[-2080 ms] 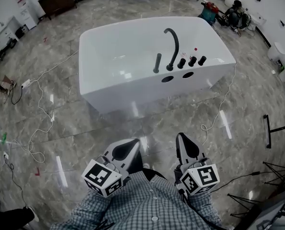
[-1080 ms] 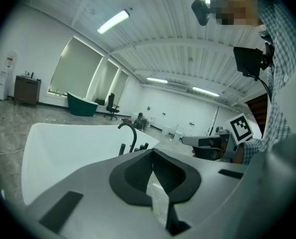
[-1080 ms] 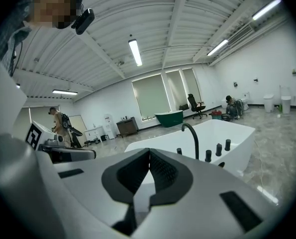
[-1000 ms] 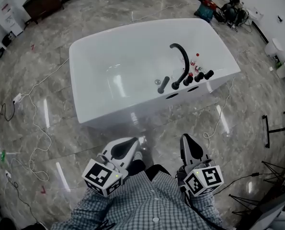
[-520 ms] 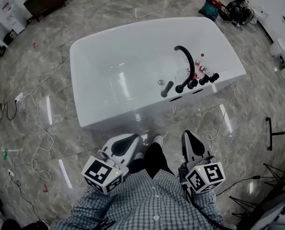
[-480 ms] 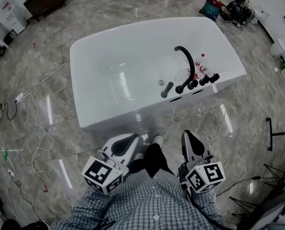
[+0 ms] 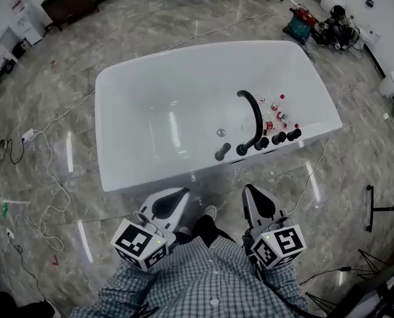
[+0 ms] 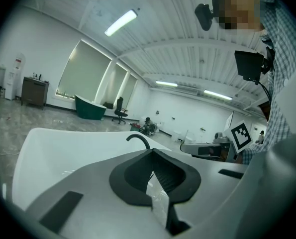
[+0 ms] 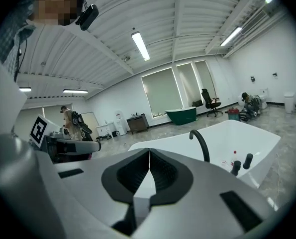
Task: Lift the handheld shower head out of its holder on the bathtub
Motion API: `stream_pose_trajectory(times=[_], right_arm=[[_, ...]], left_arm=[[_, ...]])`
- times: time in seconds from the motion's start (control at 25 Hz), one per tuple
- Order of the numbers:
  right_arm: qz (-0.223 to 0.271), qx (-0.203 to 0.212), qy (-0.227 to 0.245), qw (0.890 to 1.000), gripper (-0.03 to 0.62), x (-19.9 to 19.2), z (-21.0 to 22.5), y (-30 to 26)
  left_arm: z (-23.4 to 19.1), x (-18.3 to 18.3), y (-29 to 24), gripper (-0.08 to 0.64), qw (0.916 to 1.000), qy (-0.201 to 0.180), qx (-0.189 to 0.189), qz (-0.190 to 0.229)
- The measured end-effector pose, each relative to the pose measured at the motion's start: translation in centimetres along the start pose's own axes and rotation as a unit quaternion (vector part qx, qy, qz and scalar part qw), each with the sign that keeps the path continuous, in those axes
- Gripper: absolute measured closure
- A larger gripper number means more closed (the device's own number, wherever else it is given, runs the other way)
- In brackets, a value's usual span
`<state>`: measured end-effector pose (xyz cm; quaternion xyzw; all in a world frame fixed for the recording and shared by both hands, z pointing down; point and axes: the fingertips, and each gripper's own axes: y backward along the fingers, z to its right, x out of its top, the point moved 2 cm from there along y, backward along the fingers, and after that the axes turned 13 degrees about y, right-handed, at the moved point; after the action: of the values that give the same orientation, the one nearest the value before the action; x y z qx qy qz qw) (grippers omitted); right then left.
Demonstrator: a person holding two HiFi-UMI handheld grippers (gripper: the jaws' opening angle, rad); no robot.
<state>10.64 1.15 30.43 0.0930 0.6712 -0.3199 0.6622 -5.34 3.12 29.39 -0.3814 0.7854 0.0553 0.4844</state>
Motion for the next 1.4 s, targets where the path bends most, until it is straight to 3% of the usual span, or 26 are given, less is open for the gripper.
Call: stream_pose_trajectory(times=[0.2,0.36,0.64,0.88,1.12,1.32,1.4], right_arm=[[0.005,0.049,0.039,0.998,0.575,1.1,1.7,-2.5],[0.003,0.066,0.047,0.997,0.574,0.8,3.6,-3.9],[-0.004,0.061,0.08,0.995,0.574,-2.0,6.3,-6.3],[-0.022,0.032,0.078,0.996,0.574,-5.5,8.4,-8.6],[-0.051,0.046,0.086,0.994,0.573,-9.8,7.9,-12.0],[-0.079,0.038,0.084,0.993,0.572,-13.5,8.5,-15.0],[-0.07,0.042,0.091,0.992,0.572,-14.4,8.4,-15.8]], left_arm=[[0.1,1.6,-2.4,0.554,0.9997,-0.004,0.023,0.01],[0.2,2.1,-3.9,0.553,0.9991,-0.005,0.04,0.014],[-2.4,0.6,-7.2,0.554,0.9985,0.015,0.053,0.0],[-5.4,-0.5,-10.0,0.554,0.9984,-0.013,0.051,-0.02],[-8.1,-2.3,-11.5,0.554,0.9981,-0.013,0.038,-0.046],[-10.3,-3.1,-12.9,0.554,0.9988,-0.014,0.035,-0.032],[-10.7,-3.3,-13.1,0.554,0.9992,-0.003,0.029,-0.027]])
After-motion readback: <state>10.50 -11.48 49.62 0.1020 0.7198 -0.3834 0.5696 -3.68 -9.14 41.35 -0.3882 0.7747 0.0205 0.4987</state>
